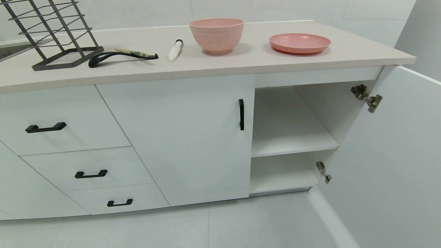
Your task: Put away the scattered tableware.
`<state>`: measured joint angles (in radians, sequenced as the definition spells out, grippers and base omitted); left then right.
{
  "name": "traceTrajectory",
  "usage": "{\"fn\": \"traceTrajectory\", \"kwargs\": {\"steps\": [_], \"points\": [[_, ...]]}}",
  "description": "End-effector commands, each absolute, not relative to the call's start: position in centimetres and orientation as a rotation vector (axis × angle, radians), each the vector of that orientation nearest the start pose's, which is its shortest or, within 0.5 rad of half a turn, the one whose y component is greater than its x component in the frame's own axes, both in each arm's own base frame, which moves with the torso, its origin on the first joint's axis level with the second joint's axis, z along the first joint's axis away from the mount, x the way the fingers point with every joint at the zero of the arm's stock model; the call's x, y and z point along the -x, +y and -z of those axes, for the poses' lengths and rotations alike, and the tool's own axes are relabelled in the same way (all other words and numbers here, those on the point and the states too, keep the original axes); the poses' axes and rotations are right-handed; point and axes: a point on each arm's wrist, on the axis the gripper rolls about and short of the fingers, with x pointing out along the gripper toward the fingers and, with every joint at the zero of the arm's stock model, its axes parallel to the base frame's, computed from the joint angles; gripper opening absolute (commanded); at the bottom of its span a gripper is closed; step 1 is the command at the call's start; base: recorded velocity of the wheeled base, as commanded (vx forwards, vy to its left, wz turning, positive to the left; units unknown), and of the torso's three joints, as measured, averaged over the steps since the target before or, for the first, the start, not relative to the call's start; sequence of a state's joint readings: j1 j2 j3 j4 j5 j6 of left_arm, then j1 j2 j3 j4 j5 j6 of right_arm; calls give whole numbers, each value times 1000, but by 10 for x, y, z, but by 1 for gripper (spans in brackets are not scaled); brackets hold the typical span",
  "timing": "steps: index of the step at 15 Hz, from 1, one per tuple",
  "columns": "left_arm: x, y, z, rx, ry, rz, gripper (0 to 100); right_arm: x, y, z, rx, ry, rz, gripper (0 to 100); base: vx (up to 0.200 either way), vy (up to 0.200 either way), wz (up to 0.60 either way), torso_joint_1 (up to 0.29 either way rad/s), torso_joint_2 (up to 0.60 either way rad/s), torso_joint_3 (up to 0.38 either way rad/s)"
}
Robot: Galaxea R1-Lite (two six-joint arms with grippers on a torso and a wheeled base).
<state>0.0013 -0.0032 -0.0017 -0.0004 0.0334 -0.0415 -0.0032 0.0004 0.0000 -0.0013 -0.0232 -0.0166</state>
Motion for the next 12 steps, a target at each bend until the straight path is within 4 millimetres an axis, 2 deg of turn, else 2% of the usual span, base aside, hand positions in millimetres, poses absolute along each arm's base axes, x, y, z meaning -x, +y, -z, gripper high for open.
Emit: {"fn": "traceTrajectory", "kwargs": {"steps": [1, 7, 12], "points": [[23, 1, -76, 41, -4, -35, 100, 23, 0, -76, 17, -1, 26, 100, 200, 0, 0, 2, -2, 7], [23, 1, -76, 41, -4, -35, 100, 23, 0, -76, 17, -1, 26, 100, 200, 0, 0, 2, 4, 5], [23, 1, -76, 41, -4, -35, 100, 23, 0, -76, 18, -1, 29, 100, 0, 0, 0, 0, 0, 0]]}}
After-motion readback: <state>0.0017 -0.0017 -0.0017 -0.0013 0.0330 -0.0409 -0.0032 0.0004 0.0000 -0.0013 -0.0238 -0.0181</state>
